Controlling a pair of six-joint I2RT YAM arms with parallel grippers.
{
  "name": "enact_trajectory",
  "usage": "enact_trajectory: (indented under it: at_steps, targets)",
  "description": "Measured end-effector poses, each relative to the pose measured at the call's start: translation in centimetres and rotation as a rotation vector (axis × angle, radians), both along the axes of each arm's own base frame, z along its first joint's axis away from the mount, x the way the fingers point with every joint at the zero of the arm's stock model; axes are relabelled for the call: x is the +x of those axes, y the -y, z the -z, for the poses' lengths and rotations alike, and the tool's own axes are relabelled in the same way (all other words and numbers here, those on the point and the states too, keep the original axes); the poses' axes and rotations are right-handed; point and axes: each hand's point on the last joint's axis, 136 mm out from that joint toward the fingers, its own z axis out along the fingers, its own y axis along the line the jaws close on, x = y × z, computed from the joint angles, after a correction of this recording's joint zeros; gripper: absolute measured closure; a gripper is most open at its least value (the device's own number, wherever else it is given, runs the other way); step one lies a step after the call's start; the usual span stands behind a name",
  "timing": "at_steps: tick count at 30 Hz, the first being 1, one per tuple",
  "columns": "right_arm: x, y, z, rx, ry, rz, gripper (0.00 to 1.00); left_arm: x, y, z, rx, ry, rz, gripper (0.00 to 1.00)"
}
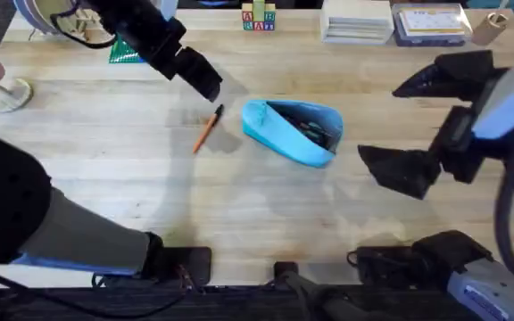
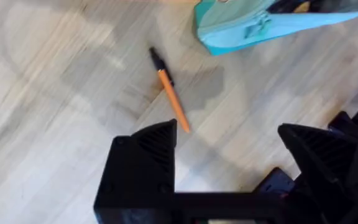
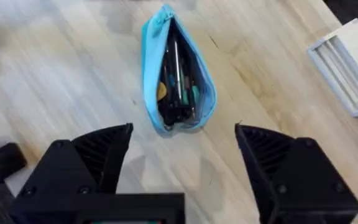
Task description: Unzip the bag, pick up the pens from the table one at a time and place them inside, then zip the bag closed.
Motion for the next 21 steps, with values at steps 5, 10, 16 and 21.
enact_trajectory:
  at_steps: [5, 10, 16, 21]
  targets:
    - [-1.9, 0.5, 0.1, -0.003, -0.013, 0.0, 0.003, 0.2, -1.4, 0.6, 0.084, -0.026, -0.086, 0.006]
    - [-3.0, 0.8, 0.5, -0.009, -0.037, 0.001, 0.004, 1.2, -2.1, 1.1, 0.123, -0.004, -0.145, 0.006]
    - [-3.3, 0.9, 0.7, -0.004, -0.06, 0.012, 0.004, 0.6, -3.0, 6.4, 0.174, -0.067, -0.222, 0.006]
    - [-3.3, 0.9, 0.7, -0.001, -0.063, 0.015, 0.004, -0.5, -3.9, 9.5, 0.241, -0.104, -0.249, 0.006]
